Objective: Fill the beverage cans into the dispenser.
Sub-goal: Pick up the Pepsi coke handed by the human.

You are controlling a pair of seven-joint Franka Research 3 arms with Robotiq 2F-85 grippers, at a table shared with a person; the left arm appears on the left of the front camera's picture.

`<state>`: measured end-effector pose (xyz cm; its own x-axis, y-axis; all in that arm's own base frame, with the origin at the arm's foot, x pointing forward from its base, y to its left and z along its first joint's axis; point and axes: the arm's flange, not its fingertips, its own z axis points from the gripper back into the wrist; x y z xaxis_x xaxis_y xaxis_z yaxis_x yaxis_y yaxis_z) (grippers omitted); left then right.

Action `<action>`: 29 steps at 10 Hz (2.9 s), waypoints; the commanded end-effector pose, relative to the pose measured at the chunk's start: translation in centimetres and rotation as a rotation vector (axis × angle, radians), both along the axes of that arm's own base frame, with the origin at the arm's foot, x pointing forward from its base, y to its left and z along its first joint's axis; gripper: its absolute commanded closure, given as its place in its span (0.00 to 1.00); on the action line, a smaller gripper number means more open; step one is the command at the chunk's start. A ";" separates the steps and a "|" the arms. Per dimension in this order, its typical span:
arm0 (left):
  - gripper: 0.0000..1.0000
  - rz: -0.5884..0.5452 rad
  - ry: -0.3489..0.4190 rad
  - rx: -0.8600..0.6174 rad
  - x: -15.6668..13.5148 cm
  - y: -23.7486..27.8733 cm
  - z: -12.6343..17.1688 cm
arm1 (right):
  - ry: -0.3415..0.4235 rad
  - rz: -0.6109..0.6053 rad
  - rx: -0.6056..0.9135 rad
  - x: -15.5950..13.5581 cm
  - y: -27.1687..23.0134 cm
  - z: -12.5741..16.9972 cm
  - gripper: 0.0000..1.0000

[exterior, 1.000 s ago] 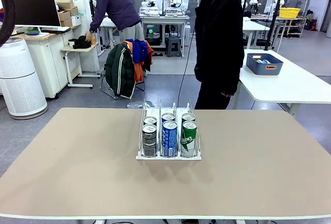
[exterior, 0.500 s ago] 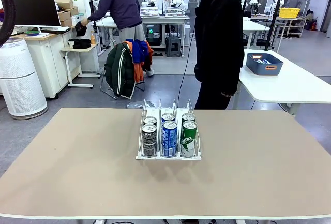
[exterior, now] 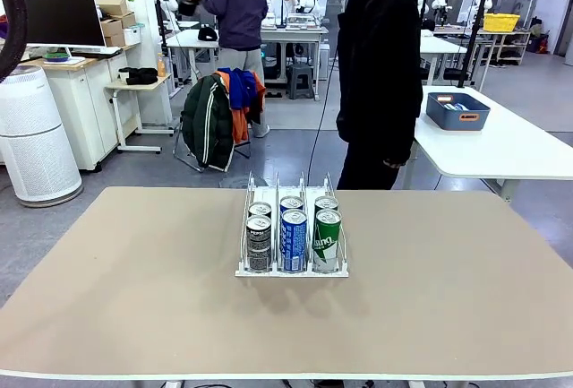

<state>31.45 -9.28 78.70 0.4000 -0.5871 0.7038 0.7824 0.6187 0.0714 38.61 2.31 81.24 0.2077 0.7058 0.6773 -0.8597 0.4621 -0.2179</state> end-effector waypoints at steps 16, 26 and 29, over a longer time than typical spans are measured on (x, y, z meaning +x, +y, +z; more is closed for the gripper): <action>0.00 0.000 -0.001 0.000 0.0 0.0 0.0 | -0.001 0.000 0.001 -0.1 0.0 0.1 0.00; 0.00 0.000 -0.001 0.000 0.0 0.0 0.0 | -0.001 0.000 0.001 -0.1 0.0 0.1 0.00; 0.00 0.000 -0.001 0.000 0.0 0.0 0.0 | -0.001 0.000 0.001 -0.1 0.0 0.1 0.00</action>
<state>31.45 -9.28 78.70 0.4000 -0.5871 0.7038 0.7824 0.6187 0.0714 38.61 2.31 81.24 0.2077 0.7058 0.6773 -0.8597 0.4621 -0.2179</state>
